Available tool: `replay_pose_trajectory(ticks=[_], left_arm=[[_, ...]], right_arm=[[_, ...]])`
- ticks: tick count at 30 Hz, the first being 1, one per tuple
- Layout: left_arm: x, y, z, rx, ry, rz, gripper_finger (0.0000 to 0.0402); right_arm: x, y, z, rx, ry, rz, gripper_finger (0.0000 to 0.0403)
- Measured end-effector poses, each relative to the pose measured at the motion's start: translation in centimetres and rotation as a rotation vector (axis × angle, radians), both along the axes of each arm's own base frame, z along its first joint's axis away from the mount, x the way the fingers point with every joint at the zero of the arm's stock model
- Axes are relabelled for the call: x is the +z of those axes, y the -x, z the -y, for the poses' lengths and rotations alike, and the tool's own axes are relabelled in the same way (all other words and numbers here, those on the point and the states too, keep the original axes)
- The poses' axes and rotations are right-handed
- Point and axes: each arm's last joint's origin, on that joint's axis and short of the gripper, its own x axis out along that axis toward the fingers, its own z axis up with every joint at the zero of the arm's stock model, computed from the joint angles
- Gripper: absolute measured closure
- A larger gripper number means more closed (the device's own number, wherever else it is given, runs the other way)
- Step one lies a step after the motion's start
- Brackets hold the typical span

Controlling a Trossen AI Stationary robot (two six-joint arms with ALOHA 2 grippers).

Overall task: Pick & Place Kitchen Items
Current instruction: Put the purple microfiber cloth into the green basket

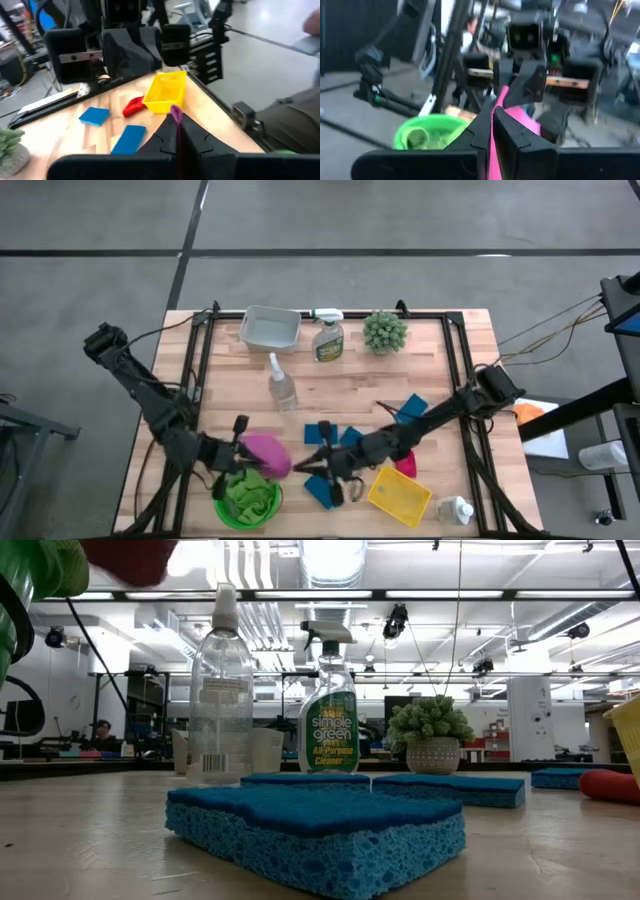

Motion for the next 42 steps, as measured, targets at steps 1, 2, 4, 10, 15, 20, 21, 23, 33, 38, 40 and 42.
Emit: replay_pose_trajectory(ticks=[1, 2, 4, 10, 15, 20, 21, 23, 33, 38, 40, 42], left_arm=[[0.1, 0.4, 0.1, -0.017, -0.003, -0.003, 0.0400], [0.1, 0.8, 0.3, -0.034, -0.005, -0.007, 0.0400], [0.2, 1.7, 0.6, -0.070, -0.008, -0.019, 0.0401], [0.2, 3.9, 1.1, -0.128, 0.049, -0.091, 0.0401], [-0.4, 4.3, 1.3, -0.133, 0.118, -0.177, 0.0401], [-1.8, 4.0, 2.2, -0.179, 0.144, -0.302, 0.0401], [-2.2, 3.9, 2.5, -0.180, 0.145, -0.326, 0.0401], [-3.0, 3.6, 2.9, -0.179, 0.148, -0.376, 0.0401], [-7.3, 1.6, 4.1, -0.131, 0.114, -0.601, 0.0401], [-7.9, 1.5, 4.2, -0.129, 0.087, -0.622, 0.0388], [-7.7, 1.5, 4.1, -0.137, 0.095, -0.620, 0.0369], [-7.3, 1.7, 4.0, -0.144, 0.105, -0.609, 0.0344]], right_arm=[[-0.4, 0.5, -0.1, 0.005, 0.004, 0.036, 0.0385], [-0.7, 1.0, -0.2, 0.008, 0.009, 0.072, 0.0385], [-1.3, 2.1, -0.2, 0.011, 0.004, 0.146, 0.0385], [-2.0, 5.6, 0.3, 0.014, -0.028, 0.232, 0.0385], [-2.1, 7.5, 0.7, -0.045, -0.039, 0.204, 0.0385], [-2.0, 8.5, 0.5, -0.066, -0.048, 0.191, 0.0385], [-2.0, 8.6, 0.5, -0.075, -0.046, 0.187, 0.0385], [-2.1, 8.6, 0.5, -0.083, -0.037, 0.174, 0.0385], [-2.3, 8.5, 0.5, -0.100, -0.031, 0.156, 0.0385], [-2.3, 8.5, 0.5, -0.108, -0.028, 0.148, 0.0385], [-2.4, 8.5, 0.5, -0.118, -0.028, 0.145, 0.0385], [-2.4, 8.5, 0.5, -0.118, -0.027, 0.144, 0.0385]])
